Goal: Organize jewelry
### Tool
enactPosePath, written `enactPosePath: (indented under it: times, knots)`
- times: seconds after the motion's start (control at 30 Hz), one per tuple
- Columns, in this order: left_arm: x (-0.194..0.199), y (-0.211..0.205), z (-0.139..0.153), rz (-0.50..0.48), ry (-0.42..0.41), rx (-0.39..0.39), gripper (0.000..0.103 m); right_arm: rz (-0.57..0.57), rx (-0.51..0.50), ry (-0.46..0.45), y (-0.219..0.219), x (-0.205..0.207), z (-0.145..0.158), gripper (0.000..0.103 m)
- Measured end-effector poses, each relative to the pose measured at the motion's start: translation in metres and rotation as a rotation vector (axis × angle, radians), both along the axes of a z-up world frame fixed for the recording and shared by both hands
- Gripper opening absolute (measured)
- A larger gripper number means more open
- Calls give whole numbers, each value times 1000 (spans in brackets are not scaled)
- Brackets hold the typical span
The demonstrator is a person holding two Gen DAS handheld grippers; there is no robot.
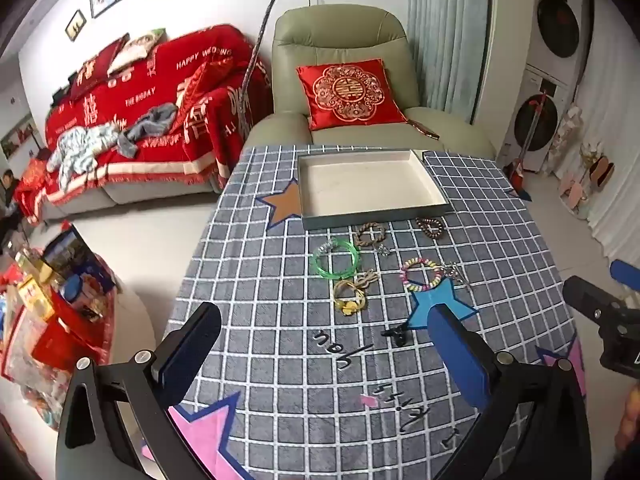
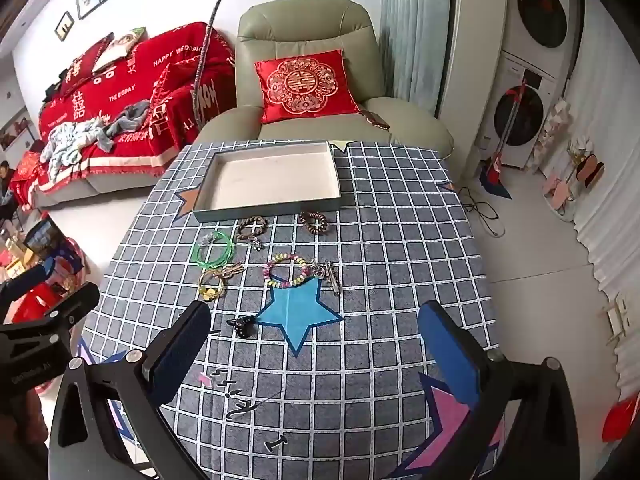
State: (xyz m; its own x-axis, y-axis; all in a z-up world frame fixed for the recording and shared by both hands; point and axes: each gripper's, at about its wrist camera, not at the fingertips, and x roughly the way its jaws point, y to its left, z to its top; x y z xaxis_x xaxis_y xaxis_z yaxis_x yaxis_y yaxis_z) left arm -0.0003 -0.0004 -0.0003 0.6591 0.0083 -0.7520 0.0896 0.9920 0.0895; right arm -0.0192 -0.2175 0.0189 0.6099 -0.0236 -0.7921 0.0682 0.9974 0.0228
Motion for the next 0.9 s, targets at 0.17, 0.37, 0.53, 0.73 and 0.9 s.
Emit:
enactPosePath:
  times: [0.17, 0.37, 0.53, 0.73, 0.9]
  knots:
    - [0, -4, -2, 15, 51, -49, 103, -5, 28, -15, 0, -2, -1, 103]
    - [-1, 14, 0, 13, 50, -109, 103, -5, 28, -24, -6, -4, 4, 103]
    - [-2, 12, 2, 6, 36, -85, 103, -4, 30, -23, -2, -6, 2, 103]
    - [-4, 10, 6, 0, 18, -76, 103, -6, 25, -38, 1, -9, 5, 103]
    - [-6, 10, 8, 8, -13, -64, 103, 9, 21, -53, 4, -10, 7, 103]
